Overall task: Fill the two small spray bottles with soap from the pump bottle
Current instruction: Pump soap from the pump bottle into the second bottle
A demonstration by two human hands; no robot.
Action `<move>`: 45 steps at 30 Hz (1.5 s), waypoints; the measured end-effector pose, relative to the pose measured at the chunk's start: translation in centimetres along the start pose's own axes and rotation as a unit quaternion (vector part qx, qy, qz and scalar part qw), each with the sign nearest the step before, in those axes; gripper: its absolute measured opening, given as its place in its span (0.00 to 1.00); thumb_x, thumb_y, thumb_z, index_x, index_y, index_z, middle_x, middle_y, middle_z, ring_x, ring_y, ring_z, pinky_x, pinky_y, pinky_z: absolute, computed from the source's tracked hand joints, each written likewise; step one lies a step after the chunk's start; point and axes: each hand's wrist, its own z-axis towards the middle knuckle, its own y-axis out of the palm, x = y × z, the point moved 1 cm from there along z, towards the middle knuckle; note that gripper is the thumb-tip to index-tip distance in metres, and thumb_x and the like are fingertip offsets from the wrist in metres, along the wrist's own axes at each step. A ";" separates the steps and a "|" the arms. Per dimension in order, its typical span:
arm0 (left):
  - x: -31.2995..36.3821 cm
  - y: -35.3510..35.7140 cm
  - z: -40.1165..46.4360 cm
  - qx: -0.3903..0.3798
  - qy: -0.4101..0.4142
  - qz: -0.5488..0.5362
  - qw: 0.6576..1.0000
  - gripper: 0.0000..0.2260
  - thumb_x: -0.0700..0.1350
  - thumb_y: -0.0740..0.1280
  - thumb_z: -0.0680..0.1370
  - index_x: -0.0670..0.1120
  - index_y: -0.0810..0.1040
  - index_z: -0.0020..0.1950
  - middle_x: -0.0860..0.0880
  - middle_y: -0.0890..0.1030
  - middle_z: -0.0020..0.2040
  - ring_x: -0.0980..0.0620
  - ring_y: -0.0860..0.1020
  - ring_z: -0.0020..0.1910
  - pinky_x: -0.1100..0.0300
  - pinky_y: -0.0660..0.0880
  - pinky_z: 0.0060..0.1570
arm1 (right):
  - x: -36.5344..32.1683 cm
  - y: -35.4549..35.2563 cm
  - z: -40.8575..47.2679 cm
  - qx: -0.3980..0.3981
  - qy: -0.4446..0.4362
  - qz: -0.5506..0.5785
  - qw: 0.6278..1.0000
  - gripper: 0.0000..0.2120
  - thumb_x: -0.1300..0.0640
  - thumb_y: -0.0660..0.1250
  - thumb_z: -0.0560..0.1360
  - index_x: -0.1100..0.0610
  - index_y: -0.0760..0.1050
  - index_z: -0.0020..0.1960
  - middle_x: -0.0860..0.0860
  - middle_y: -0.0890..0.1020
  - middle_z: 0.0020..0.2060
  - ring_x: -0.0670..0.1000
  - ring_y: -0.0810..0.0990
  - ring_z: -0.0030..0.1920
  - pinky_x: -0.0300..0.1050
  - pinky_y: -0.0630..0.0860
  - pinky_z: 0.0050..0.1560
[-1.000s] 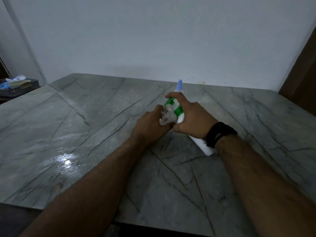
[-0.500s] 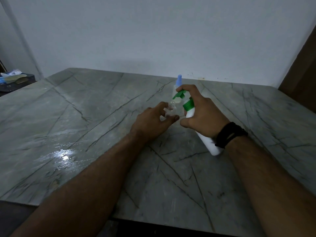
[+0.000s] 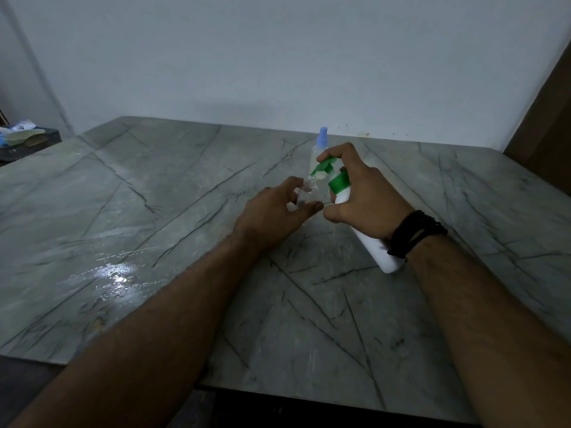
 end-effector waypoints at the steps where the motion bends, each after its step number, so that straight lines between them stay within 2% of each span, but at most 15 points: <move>1: 0.0 0.0 0.0 -0.003 -0.002 0.001 1.000 0.23 0.63 0.64 0.76 0.54 0.71 0.67 0.51 0.81 0.58 0.53 0.79 0.54 0.57 0.74 0.53 | 0.0 -0.1 0.0 0.002 0.002 0.004 1.000 0.33 0.62 0.75 0.65 0.49 0.65 0.65 0.43 0.78 0.38 0.44 0.78 0.35 0.31 0.71 0.35; 11: 0.2 -0.1 0.0 -0.013 0.001 0.000 1.000 0.23 0.61 0.64 0.77 0.51 0.71 0.67 0.49 0.80 0.60 0.53 0.79 0.53 0.59 0.73 0.51 | -0.2 0.0 0.0 0.009 -0.004 0.013 1.000 0.34 0.63 0.75 0.65 0.48 0.66 0.66 0.43 0.78 0.39 0.42 0.78 0.34 0.29 0.70 0.34; 15: 0.1 -0.1 0.1 -0.015 -0.002 0.003 1.000 0.23 0.61 0.63 0.77 0.52 0.70 0.68 0.50 0.80 0.60 0.53 0.79 0.53 0.58 0.74 0.52 | -0.1 -0.1 0.1 0.012 0.009 0.024 1.000 0.33 0.63 0.76 0.65 0.50 0.65 0.64 0.45 0.78 0.41 0.46 0.79 0.37 0.34 0.71 0.37; 20: 0.3 -0.2 0.0 -0.015 -0.005 -0.002 1.000 0.24 0.61 0.64 0.77 0.51 0.71 0.69 0.49 0.80 0.61 0.52 0.79 0.54 0.56 0.75 0.54 | -0.3 0.1 0.0 0.013 0.004 0.020 1.000 0.34 0.63 0.76 0.65 0.48 0.65 0.66 0.45 0.78 0.41 0.46 0.79 0.36 0.27 0.70 0.34; 26: 0.3 -0.2 0.0 -0.011 -0.010 0.000 1.000 0.24 0.61 0.65 0.77 0.52 0.71 0.69 0.50 0.80 0.60 0.52 0.79 0.55 0.56 0.75 0.53 | -0.2 0.1 0.1 0.015 0.014 0.024 0.999 0.32 0.63 0.76 0.65 0.49 0.64 0.63 0.49 0.78 0.44 0.50 0.80 0.39 0.38 0.72 0.39; 31: 0.4 -0.2 0.0 -0.012 -0.009 0.002 1.000 0.24 0.61 0.65 0.77 0.51 0.71 0.69 0.49 0.80 0.61 0.51 0.79 0.55 0.55 0.76 0.54 | -0.3 0.2 0.1 0.009 0.009 0.015 1.000 0.34 0.63 0.76 0.65 0.48 0.64 0.65 0.44 0.77 0.42 0.45 0.78 0.36 0.28 0.70 0.34; 35: 0.4 -0.2 0.0 -0.015 -0.011 0.005 1.000 0.24 0.61 0.65 0.77 0.51 0.70 0.69 0.48 0.80 0.61 0.51 0.79 0.55 0.55 0.75 0.54 | -0.2 0.1 0.1 0.015 0.014 0.024 0.999 0.32 0.63 0.76 0.65 0.47 0.64 0.61 0.47 0.78 0.43 0.47 0.79 0.38 0.35 0.71 0.38; 41: 0.3 -0.1 0.0 -0.011 -0.010 0.005 1.000 0.24 0.61 0.64 0.77 0.51 0.71 0.68 0.49 0.80 0.60 0.51 0.79 0.54 0.55 0.76 0.53 | -0.2 0.2 0.0 0.022 0.010 0.013 1.000 0.34 0.62 0.76 0.65 0.48 0.65 0.65 0.48 0.79 0.42 0.49 0.79 0.37 0.35 0.72 0.37; 45: 0.3 -0.3 0.0 -0.013 -0.008 0.007 1.000 0.24 0.62 0.64 0.77 0.51 0.71 0.69 0.49 0.81 0.60 0.52 0.79 0.54 0.54 0.76 0.54 | -0.1 0.2 0.2 0.022 0.013 0.020 0.999 0.32 0.62 0.76 0.65 0.47 0.64 0.61 0.49 0.79 0.44 0.50 0.80 0.39 0.39 0.75 0.38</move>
